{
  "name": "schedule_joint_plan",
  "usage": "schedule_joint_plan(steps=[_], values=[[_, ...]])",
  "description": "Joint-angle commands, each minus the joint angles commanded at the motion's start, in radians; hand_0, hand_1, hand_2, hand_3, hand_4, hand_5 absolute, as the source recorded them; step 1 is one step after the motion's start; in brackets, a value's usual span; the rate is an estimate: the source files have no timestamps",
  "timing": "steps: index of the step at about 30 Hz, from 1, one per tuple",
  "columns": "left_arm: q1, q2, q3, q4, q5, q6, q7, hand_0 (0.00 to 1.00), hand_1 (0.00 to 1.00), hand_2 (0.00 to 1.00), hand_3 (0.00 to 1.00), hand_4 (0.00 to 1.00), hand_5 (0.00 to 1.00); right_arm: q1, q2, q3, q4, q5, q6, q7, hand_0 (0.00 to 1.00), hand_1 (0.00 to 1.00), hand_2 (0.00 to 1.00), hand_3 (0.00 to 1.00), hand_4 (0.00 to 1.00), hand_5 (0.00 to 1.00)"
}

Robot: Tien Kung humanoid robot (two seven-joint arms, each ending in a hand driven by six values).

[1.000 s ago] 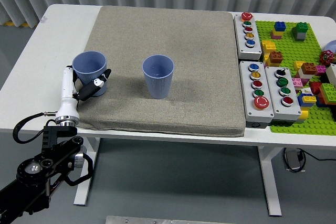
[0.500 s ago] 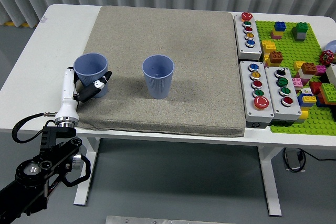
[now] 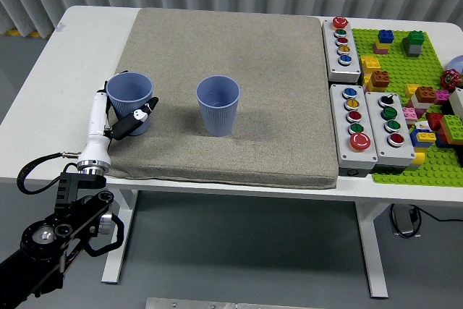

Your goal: Pick cup pour cup place

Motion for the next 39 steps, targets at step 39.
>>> schedule_joint_plan(steps=[39], values=[[0.133,0.056,-0.047,-0.127,0.072,-0.021,0.019,0.709,0.763,0.884,0.871,0.976,0.511,-0.001,-0.001,0.01,0.0,-0.01,0.002,0.0,0.699,0.688,0.634,0.623,0.002,0.385]])
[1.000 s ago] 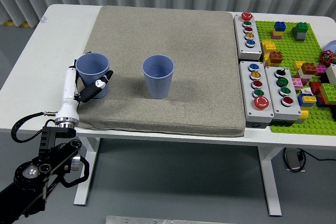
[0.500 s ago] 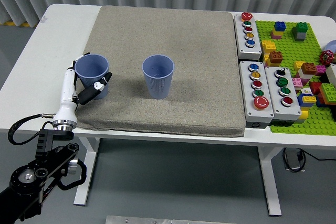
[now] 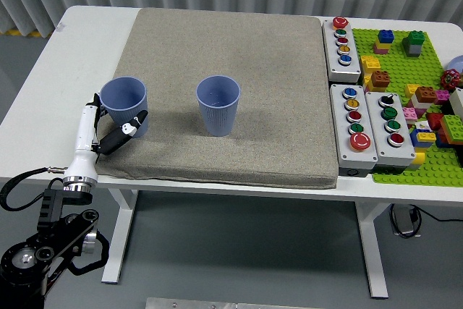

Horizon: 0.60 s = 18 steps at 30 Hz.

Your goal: Pick cup pour cup place

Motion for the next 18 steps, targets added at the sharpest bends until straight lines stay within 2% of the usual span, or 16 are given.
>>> schedule_joint_plan(steps=[3,4,9,10,15,16,18], values=[[0.004,0.003,-0.004,-0.003,0.008,-0.009,0.008,0.709,0.763,0.884,0.871,0.976,0.511,-0.002,0.0,-0.001,0.0,0.001,0.0,0.0,0.699,0.688,0.634,0.623,0.002,0.385],[0.005,0.004,-0.004,-0.004,0.01,-0.012,0.01,0.747,0.783,0.915,0.944,0.973,0.518,-0.002,0.001,-0.001,0.0,0.001,0.0,-0.001,0.699,0.688,0.634,0.623,0.002,0.385],[0.013,0.005,-0.009,-0.009,0.018,-0.022,0.017,0.747,0.783,0.915,0.944,0.973,0.518,-0.006,0.001,-0.002,0.001,0.002,-0.001,-0.001,0.699,0.688,0.634,0.623,0.002,0.385],[0.016,0.004,-0.012,-0.01,0.023,-0.027,0.021,0.812,0.839,0.988,0.998,0.987,0.549,-0.006,0.001,-0.002,0.001,0.001,-0.001,-0.001,0.699,0.687,0.63,0.623,0.002,0.382],[0.043,0.004,-0.047,-0.029,0.043,-0.049,0.035,0.812,0.839,0.988,0.998,0.987,0.549,-0.011,0.002,0.001,0.001,-0.005,0.0,-0.002,0.699,0.687,0.63,0.623,0.002,0.382],[0.046,0.004,-0.052,-0.031,0.045,-0.051,0.036,0.872,0.909,0.998,0.998,0.998,0.626,-0.011,0.002,0.001,0.001,-0.006,0.0,-0.002,0.699,0.686,0.629,0.623,0.002,0.38],[0.069,0.007,-0.083,-0.056,0.05,-0.064,0.043,0.872,0.909,0.998,0.998,0.998,0.626,-0.012,0.003,0.003,0.002,-0.007,0.0,-0.002,0.699,0.686,0.629,0.623,0.002,0.38]])
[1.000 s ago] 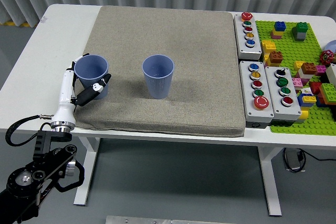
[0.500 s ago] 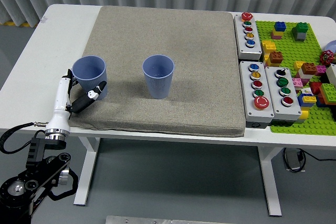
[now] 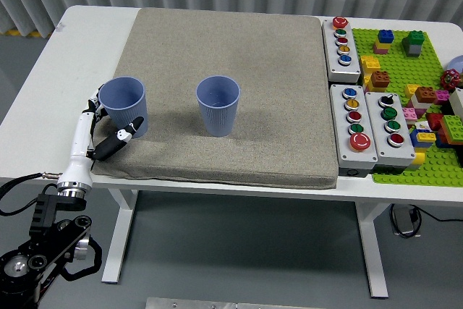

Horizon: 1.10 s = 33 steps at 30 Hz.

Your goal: Pick cup pour cup place

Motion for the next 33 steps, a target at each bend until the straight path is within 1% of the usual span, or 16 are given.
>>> schedule_joint_plan(steps=[4,5,6,9,10,12,15,16,19,22,23,24,28,31,32,33], values=[[0.046,0.007,-0.074,-0.066,0.029,-0.024,0.016,0.872,0.909,0.998,0.998,0.998,0.626,0.0,-0.001,0.002,0.0,-0.003,0.001,0.001,0.699,0.686,0.629,0.623,0.002,0.38],[0.061,0.007,-0.105,-0.091,0.038,-0.029,0.021,0.918,0.936,0.998,0.998,0.998,0.755,0.001,-0.001,0.002,0.0,-0.003,0.001,0.001,0.699,0.687,0.628,0.623,0.002,0.379],[0.065,0.008,-0.117,-0.1,0.04,-0.03,0.022,0.918,0.936,0.998,0.998,0.998,0.755,0.001,-0.001,0.002,0.0,-0.003,0.001,0.001,0.699,0.687,0.628,0.623,0.002,0.379],[0.089,0.01,-0.226,-0.172,0.054,-0.033,0.048,0.918,0.936,0.998,0.998,0.998,0.755,0.004,-0.001,0.002,-0.001,-0.002,0.001,0.002,0.699,0.687,0.628,0.623,0.002,0.379],[0.09,0.011,-0.256,-0.181,0.053,-0.032,0.051,0.902,0.913,0.998,0.998,0.998,0.959,0.004,-0.001,0.002,-0.001,-0.001,0.001,0.002,0.699,0.686,0.626,0.623,0.002,0.379],[0.081,0.029,-0.32,-0.214,0.022,-0.012,0.061,0.902,0.913,0.998,0.998,0.998,0.959,0.004,-0.001,0.0,-0.001,0.005,0.0,0.003,0.699,0.686,0.626,0.623,0.002,0.379],[0.023,0.097,-0.383,-0.236,-0.048,-0.033,0.072,0.902,0.913,0.998,0.998,0.998,0.959,0.005,-0.002,-0.005,-0.002,0.015,-0.002,0.005,0.699,0.686,0.626,0.623,0.002,0.379],[0.001,0.118,-0.395,-0.233,-0.069,-0.044,0.077,0.843,0.84,0.942,0.935,0.861,0.998,0.006,-0.002,-0.006,-0.002,0.015,-0.002,0.005,0.699,0.686,0.626,0.623,0.002,0.379],[-0.081,0.177,-0.419,-0.21,-0.177,-0.097,0.096,0.843,0.84,0.942,0.935,0.861,0.998,0.007,-0.003,-0.009,-0.002,0.018,-0.002,0.004,0.699,0.686,0.626,0.623,0.002,0.379],[-0.148,0.21,-0.435,-0.169,-0.288,-0.143,0.098,0.843,0.84,0.942,0.935,0.861,0.998,0.01,-0.003,-0.015,-0.002,0.026,-0.004,0.003,0.699,0.686,0.626,0.623,0.002,0.379],[-0.162,0.214,-0.437,-0.159,-0.324,-0.152,0.098,0.837,0.836,0.94,0.94,0.825,0.998,0.01,-0.003,-0.016,-0.002,0.028,-0.005,0.003,0.699,0.686,0.625,0.623,0.002,0.379],[-0.183,0.222,-0.437,-0.133,-0.363,-0.176,0.104,0.837,0.836,0.94,0.94,0.825,0.998,0.011,-0.003,-0.017,-0.002,0.029,-0.005,0.003,0.699,0.686,0.625,0.623,0.002,0.379],[-0.222,0.238,-0.43,-0.062,-0.515,-0.246,0.122,0.837,0.836,0.94,0.94,0.825,0.998,0.016,-0.003,-0.021,-0.002,0.035,-0.008,0.003,0.699,0.686,0.625,0.623,0.002,0.379],[-0.238,0.245,-0.424,-0.008,-0.638,-0.328,0.154,0.835,0.836,0.941,0.948,0.828,0.998,0.021,-0.003,-0.023,-0.002,0.043,-0.01,0.004,0.699,0.686,0.624,0.623,0.002,0.378],[-0.24,0.246,-0.423,-0.002,-0.684,-0.341,0.156,0.835,0.836,0.941,0.948,0.828,0.998,0.021,-0.003,-0.023,-0.002,0.043,-0.01,0.004,0.699,0.686,0.624,0.623,0.002,0.378],[-0.246,0.244,-0.422,0.025,-0.729,-0.379,0.182,0.835,0.836,0.941,0.948,0.828,0.998,0.023,-0.003,-0.025,-0.003,0.047,-0.011,0.005,0.699,0.686,0.624,0.623,0.002,0.378]])
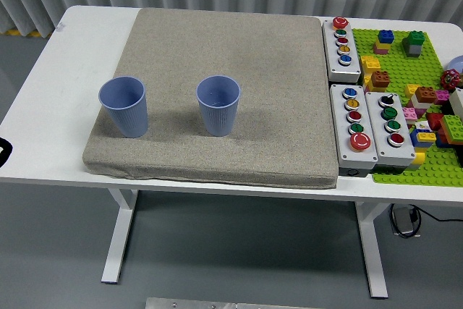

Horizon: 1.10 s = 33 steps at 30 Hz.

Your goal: Pick cup pour cup place

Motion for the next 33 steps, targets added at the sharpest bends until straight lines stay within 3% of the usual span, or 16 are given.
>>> schedule_joint_plan(steps=[3,5,9,33], values=[[-0.005,-0.005,0.004,0.034,-0.13,-0.091,0.038,0.841,0.843,0.943,0.944,0.841,0.998,0.003,0.0,-0.001,0.0,0.001,0.0,0.0,0.699,0.685,0.624,0.623,0.002,0.377],[-0.005,-0.009,0.006,0.043,-0.214,-0.119,0.046,0.841,0.843,0.943,0.944,0.841,0.998,0.004,0.0,0.0,-0.001,0.0,0.001,0.0,0.699,0.685,0.624,0.623,0.002,0.377],[-0.006,-0.013,0.001,0.045,-0.32,-0.104,0.039,0.842,0.846,0.943,0.95,0.848,0.998,0.005,0.0,0.0,-0.001,0.0,0.0,0.0,0.699,0.685,0.623,0.623,0.002,0.376],[0.021,-0.027,-0.018,-0.007,-0.143,-0.062,0.035,0.846,0.848,0.948,0.958,0.861,0.998,-0.006,0.001,0.007,0.001,-0.009,0.002,-0.001,0.698,0.685,0.623,0.623,0.002,0.372]])
